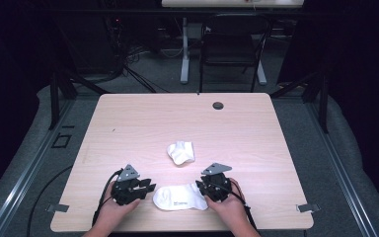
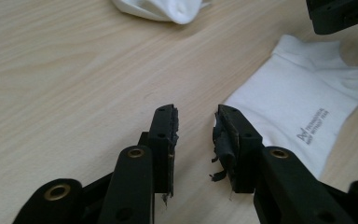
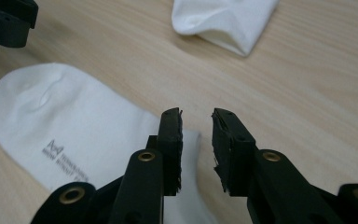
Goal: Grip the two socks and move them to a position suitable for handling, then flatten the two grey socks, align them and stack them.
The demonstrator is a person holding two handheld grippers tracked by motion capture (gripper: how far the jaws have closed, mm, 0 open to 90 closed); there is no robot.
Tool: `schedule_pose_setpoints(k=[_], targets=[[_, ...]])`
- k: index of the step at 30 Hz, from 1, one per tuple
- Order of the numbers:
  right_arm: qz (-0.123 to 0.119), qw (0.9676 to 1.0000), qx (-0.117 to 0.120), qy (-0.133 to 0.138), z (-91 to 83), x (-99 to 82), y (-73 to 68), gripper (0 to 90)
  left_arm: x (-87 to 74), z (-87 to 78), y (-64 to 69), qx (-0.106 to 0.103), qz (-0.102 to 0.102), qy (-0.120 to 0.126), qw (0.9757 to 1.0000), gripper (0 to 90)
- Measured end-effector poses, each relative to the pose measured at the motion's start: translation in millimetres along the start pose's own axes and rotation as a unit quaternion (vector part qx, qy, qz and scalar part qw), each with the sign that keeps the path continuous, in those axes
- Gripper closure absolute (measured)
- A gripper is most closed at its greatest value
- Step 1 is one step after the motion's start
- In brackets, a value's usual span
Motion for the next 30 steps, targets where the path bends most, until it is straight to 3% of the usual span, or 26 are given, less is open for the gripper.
schedule_pose_setpoints(k=[8,10,22,30], targets=[[-0.012,0.9998,-0.015,0.001,23.8,39.7,-5.0,71.1,-1.3,-4.7,-18.4,0.023,-0.011,0.009,0.9996,63.9],[-0.006,0.9999,-0.009,-0.002,30.5,44.1,-6.2,70.9,-1.7,-4.9,-20.9,0.03,-0.015,0.01,0.9994,63.6],[-0.022,0.9994,-0.024,-0.006,63.5,74.5,-15.2,71.1,-2.5,-3.2,-25.1,0.027,-0.027,0.009,0.9992,63.1],[-0.007,0.9996,-0.027,-0.004,80.1,90.5,-10.8,68.4,-3.5,-2.1,-24.6,0.024,-0.032,0.01,0.9992,62.7]])
Point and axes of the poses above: each handheld gripper's, and its own axes: z roughly forward along the jaws, x roughly out of its top, y roughly to its right, the point moved 7 cm from there along z, roughly forward along the jaws, and after that the axes turned 9 degrees about z, right-handed, at the moved point
